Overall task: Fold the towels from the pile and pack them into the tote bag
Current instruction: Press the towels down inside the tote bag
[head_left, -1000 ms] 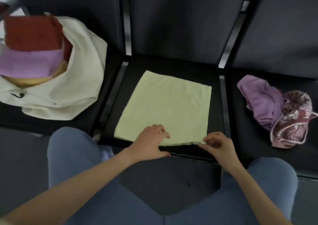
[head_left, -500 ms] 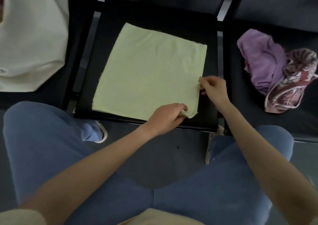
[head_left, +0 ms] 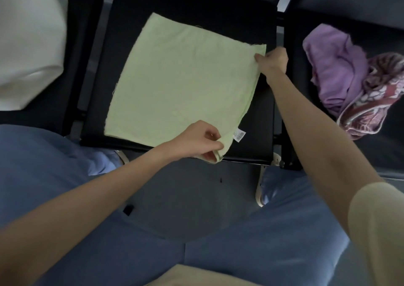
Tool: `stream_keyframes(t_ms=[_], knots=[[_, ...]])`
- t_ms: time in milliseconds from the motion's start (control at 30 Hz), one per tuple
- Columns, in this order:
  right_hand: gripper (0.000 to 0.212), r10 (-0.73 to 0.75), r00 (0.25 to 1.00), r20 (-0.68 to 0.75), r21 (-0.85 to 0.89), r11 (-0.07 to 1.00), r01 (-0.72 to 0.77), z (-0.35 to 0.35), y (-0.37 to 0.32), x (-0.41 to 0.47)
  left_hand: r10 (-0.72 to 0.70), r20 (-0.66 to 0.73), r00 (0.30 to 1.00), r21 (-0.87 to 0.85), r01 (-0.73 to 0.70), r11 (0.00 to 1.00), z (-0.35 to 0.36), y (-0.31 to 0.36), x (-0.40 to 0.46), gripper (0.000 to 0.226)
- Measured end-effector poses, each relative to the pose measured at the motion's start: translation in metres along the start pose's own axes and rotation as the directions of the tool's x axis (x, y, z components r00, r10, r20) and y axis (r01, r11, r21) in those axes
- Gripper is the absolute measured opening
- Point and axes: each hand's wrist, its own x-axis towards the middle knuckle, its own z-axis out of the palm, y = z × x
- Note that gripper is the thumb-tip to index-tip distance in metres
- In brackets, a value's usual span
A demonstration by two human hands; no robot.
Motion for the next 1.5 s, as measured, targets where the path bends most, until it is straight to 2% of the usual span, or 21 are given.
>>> stream_keyframes(t_ms=[100, 200, 333, 567, 700, 800, 1000, 1067, 1167, 1233, 1300, 1367, 1400, 1500], knots=[[0.02, 0.046, 0.999, -0.007, 0.221, 0.974, -0.044, -0.018, 0.011, -0.002, 0.012, 0.062, 0.998, -0.087, -0.006, 0.996, 0.001, 0.011, -0.009, 0.007], [0.03, 0.121, 0.992, -0.028, 0.432, 0.896, -0.097, -0.036, 0.013, -0.005, 0.035, 0.094, 0.995, -0.118, -0.024, 0.993, -0.001, 0.021, -0.017, 0.01], [0.029, 0.124, 0.991, -0.052, 0.569, 0.819, -0.073, -0.042, -0.008, -0.017, 0.04, 0.108, 0.993, -0.137, -0.025, 0.99, -0.01, 0.027, -0.03, 0.014], [0.035, -0.065, 0.987, -0.149, 0.534, 0.835, 0.135, 0.001, -0.079, -0.044, 0.008, 0.049, 0.999, -0.206, 0.003, 0.979, -0.038, 0.004, -0.061, 0.025], [0.036, -0.137, 0.978, -0.159, 0.466, 0.863, 0.197, 0.041, -0.114, -0.061, -0.04, -0.04, 0.998, -0.277, 0.027, 0.96, -0.068, -0.016, -0.076, 0.017], [0.034, -0.176, 0.978, -0.112, 0.438, 0.875, 0.207, 0.072, -0.135, -0.074, -0.114, -0.137, 0.984, -0.35, 0.06, 0.935, -0.091, -0.033, -0.081, 0.032], [0.03, -0.176, 0.984, -0.027, 0.427, 0.888, 0.171, 0.131, -0.149, -0.086, -0.275, -0.338, 0.9, -0.4, 0.127, 0.907, -0.116, -0.069, -0.073, 0.017], [0.029, -0.169, 0.985, 0.02, 0.4, 0.905, 0.147, 0.147, -0.147, -0.087, -0.275, -0.414, 0.868, -0.305, 0.152, 0.94, -0.118, -0.081, -0.07, 0.015], [0.026, -0.163, 0.982, 0.092, 0.359, 0.926, 0.12, 0.156, -0.143, -0.093, -0.214, -0.487, 0.847, -0.038, 0.224, 0.974, -0.12, -0.093, -0.068, 0.013], [0.022, -0.184, 0.977, 0.11, 0.373, 0.919, 0.131, 0.151, -0.141, -0.102, -0.156, -0.53, 0.834, 0.159, 0.278, 0.947, -0.118, -0.092, -0.07, 0.02], [0.015, -0.257, 0.962, 0.09, 0.352, 0.912, 0.211, 0.137, -0.131, -0.118, -0.081, -0.621, 0.779, 0.316, 0.343, 0.885, -0.114, -0.088, -0.075, 0.03], [0.005, -0.356, 0.932, 0.072, 0.298, 0.899, 0.321, 0.118, -0.106, -0.142, 0.0, -0.692, 0.722, 0.367, 0.352, 0.861, -0.111, -0.088, -0.077, 0.036], [0.008, -0.373, 0.926, 0.056, 0.278, 0.897, 0.344, 0.107, -0.088, -0.156, 0.024, -0.709, 0.704, 0.361, 0.334, 0.87, -0.111, -0.089, -0.076, 0.038], [0.017, -0.28, 0.96, -0.01, 0.27, 0.924, 0.272, 0.073, -0.032, -0.2, 0.044, -0.71, 0.703, 0.327, 0.273, 0.905, -0.112, -0.094, -0.07, 0.036]])
